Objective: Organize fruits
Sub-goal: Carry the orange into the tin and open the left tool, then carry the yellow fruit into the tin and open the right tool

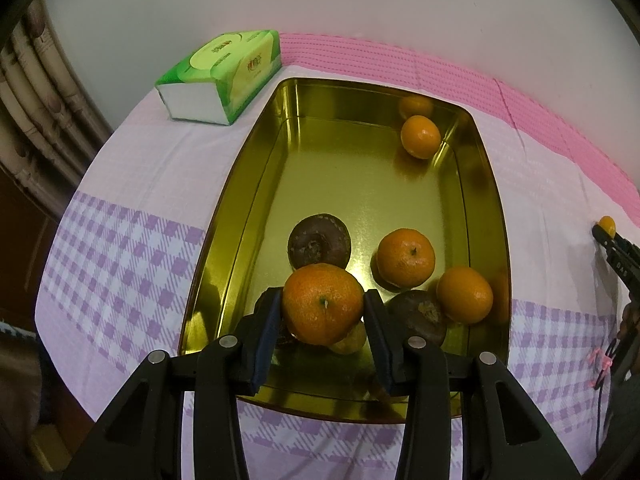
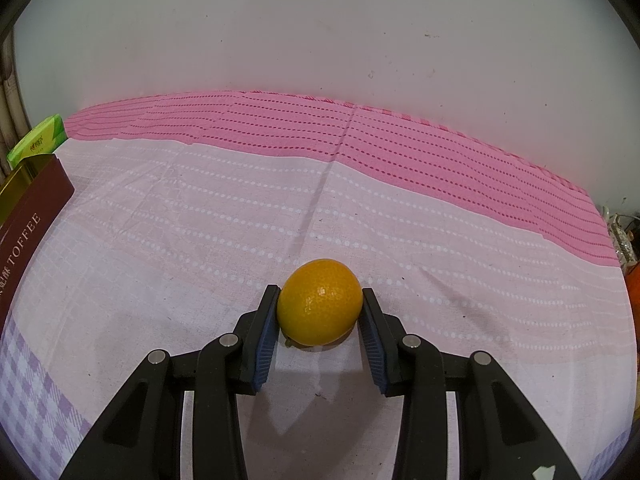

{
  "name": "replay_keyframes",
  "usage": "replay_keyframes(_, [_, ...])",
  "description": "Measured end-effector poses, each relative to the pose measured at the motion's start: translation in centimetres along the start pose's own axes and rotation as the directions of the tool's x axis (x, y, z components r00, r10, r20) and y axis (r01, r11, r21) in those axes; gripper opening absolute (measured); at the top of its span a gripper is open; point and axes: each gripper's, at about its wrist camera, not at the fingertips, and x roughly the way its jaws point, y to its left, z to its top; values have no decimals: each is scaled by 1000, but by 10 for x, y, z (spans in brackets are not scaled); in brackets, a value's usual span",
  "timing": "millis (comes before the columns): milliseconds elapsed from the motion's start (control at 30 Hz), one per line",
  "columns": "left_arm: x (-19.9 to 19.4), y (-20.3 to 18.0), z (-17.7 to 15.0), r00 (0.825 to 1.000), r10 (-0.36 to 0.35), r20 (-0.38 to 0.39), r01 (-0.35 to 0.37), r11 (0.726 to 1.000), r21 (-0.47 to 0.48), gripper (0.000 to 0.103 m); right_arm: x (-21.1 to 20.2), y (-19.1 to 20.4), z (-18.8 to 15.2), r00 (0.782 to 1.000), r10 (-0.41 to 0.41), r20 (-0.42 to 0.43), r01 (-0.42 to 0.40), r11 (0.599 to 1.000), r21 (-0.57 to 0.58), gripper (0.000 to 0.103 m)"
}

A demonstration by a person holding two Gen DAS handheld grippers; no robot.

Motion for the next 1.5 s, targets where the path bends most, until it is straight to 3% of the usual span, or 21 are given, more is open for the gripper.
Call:
replay_keyframes(233, [-4,1,1,1000,4,10,-4,1000,-2,52,0,1,0,1000,-1,0,1,1000,-1,37])
replay_keyframes(1500, [-50,21,-6,989,67,131,-65,998,-16,76,-1,-6,-1,1000,17,1,-17,1000,12,37])
